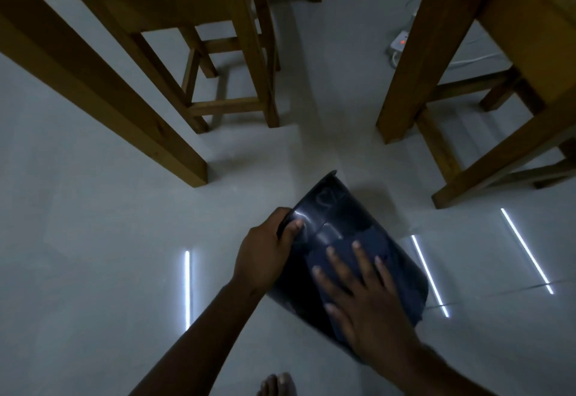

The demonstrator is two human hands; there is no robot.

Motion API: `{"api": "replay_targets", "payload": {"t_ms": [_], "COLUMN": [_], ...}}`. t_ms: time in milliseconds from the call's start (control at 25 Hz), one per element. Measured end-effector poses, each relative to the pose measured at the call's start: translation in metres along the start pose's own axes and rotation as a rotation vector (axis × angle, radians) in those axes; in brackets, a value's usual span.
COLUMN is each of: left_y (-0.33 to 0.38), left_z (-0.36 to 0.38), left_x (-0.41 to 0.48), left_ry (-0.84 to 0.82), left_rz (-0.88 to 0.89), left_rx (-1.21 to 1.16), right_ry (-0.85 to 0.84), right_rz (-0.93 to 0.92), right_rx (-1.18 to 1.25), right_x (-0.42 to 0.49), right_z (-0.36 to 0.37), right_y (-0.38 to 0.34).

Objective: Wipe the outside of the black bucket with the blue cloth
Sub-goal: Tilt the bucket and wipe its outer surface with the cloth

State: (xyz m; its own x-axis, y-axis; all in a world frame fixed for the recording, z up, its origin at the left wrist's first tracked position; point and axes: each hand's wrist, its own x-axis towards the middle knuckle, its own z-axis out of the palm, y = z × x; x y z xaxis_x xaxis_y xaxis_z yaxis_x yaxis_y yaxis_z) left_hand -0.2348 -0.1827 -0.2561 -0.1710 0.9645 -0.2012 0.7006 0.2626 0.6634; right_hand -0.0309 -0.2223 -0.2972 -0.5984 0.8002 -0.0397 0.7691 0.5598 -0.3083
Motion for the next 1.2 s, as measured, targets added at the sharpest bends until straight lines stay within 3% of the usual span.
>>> {"api": "replay_targets", "payload": {"t_ms": [80,240,280,400,480,600,720,760,840,920,960,1080,1120,1200], "left_y": [0.003,0.0,0.001,0.002,0.001,-0.007,-0.002,0.002,0.009,0.01,0.009,0.006,0.008,0.006], "left_z": [0.002,0.005,0.005,0.003,-0.001,0.002,0.006,0.006,0.005,0.003,0.003,0.006,0.006,0.004], "left_x": [0.004,0.002,0.002,0.004,0.0,-0.019,-0.015,-0.006,0.007,0.011,0.012,0.008,0.007,0.009], "left_ry": [0.013,0.024,0.027,0.029,-0.041,-0.11,0.052,0.09,0.101,0.078,0.072,0.077,0.076,0.073], "left_rz": [0.037,0.026,0.02,0.04,0.02,-0.084,-0.109,-0.103,-0.066,-0.027,-0.02,-0.04,-0.045,-0.034], "left_rx": [0.005,0.032,0.04,0.011,-0.132,-0.271,-0.148,-0.098,-0.059,-0.07,-0.071,-0.047,-0.028,-0.003], "right_ry": [0.001,-0.03,0.008,0.003,0.012,0.067,0.1,0.093,0.061,0.071,0.049,0.043,0.075,0.044], "right_rz": [-0.142,0.343,0.347,0.003,-0.076,0.147,0.368,0.337,0.107,-0.091,-0.051,0.33,0.369,0.188], "right_rx": [-0.058,0.184,0.137,-0.039,-0.057,0.092,0.217,0.165,0.054,0.003,0.032,0.271,0.236,0.118], "right_x": [0.011,0.049,0.036,-0.005,0.012,0.056,0.043,0.027,0.002,0.015,0.034,0.057,0.043,0.009], "right_z": [0.002,-0.023,-0.015,0.002,0.0,-0.015,-0.012,-0.005,0.003,0.006,0.0,-0.016,-0.011,-0.002], "right_y": [0.006,0.049,0.041,-0.003,0.003,0.045,0.058,0.043,0.009,0.017,0.032,0.065,0.057,0.014]}}
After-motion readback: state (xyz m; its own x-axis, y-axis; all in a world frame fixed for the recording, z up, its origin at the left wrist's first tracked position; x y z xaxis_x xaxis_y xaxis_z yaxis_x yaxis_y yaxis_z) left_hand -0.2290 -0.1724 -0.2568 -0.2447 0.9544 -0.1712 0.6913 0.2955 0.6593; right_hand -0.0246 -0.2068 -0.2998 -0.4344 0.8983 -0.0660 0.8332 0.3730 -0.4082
